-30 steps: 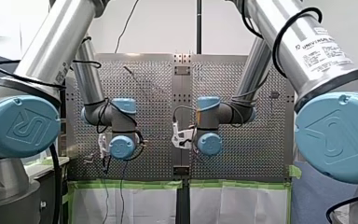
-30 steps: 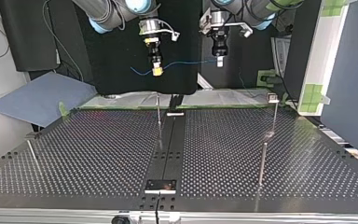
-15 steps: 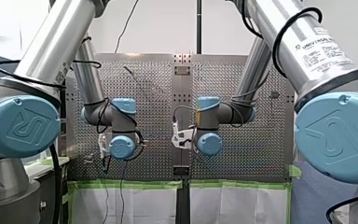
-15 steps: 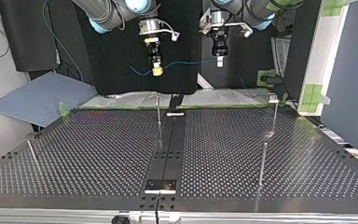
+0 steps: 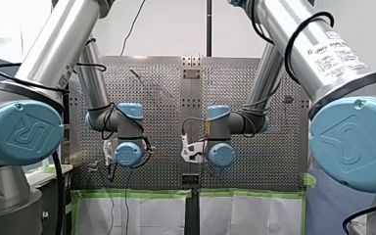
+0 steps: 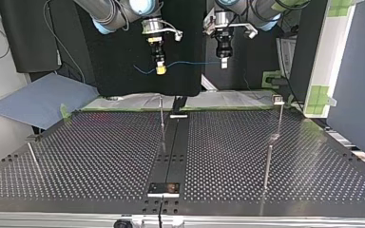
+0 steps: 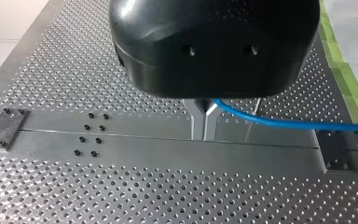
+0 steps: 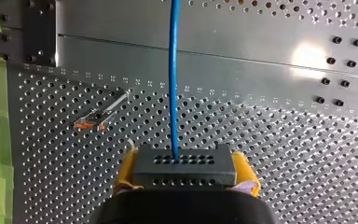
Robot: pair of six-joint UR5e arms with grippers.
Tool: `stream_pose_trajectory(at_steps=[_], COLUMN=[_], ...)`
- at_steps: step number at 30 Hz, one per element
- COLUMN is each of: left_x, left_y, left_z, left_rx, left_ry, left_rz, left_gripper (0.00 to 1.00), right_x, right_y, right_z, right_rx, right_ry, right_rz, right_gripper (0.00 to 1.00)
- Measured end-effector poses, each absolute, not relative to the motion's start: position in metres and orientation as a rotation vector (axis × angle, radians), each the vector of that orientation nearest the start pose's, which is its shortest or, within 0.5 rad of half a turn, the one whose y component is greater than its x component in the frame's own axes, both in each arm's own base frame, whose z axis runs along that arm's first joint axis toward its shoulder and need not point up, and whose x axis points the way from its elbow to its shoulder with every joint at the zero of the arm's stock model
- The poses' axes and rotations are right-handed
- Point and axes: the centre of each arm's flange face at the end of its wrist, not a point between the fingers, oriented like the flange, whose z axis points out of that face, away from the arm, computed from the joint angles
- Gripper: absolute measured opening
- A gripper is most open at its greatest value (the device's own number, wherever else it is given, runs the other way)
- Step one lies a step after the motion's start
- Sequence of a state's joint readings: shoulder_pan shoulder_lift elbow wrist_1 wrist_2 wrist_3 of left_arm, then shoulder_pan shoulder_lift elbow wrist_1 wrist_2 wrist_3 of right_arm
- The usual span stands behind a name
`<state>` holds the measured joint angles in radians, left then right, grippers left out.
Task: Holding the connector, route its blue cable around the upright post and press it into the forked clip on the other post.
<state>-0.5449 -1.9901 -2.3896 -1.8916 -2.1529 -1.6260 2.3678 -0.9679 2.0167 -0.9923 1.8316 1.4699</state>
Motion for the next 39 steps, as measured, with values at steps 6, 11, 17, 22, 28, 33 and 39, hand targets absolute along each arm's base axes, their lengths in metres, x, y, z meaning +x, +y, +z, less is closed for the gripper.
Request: stream_pose_trajectory(at_steps=[6,11,17,22,28,33,39], left_x=[0.289,0.289,0.302,0.314,0.318,0.314,0.312], left_y=[-0.267,-0.267,-0.275,-0.282,-0.285,-0.283,-0.279], left_z=[0.081,0.081,0.085,0.091,0.092,0.088,0.086], left_rx=[-0.077,-0.076,-0.039,-0.008,0.038,0.065,0.072], left_ry=[1.559,1.559,1.563,1.565,1.589,1.628,1.655], left_rz=[-0.019,-0.019,0.008,0.038,0.083,0.108,0.122], left_gripper=[0.02,0.02,0.02,0.02,0.02,0.02,0.02], right_x=[0.452,0.452,0.452,0.452,0.452,0.452,0.452], right_y=[-0.291,-0.291,-0.291,-0.291,-0.291,-0.291,-0.293], right_z=[0.067,0.067,0.067,0.067,0.067,0.067,0.066], right_rx=[1.668,1.668,1.668,1.668,1.668,1.668,1.667], right_ry=[-0.825,-0.825,-0.826,-0.826,-0.826,-0.825,-0.828], right_rz=[1.476,1.476,1.476,1.476,1.476,1.476,1.468], right_gripper=[0.0,0.0,0.0,0.0,0.0,0.0,0.0])
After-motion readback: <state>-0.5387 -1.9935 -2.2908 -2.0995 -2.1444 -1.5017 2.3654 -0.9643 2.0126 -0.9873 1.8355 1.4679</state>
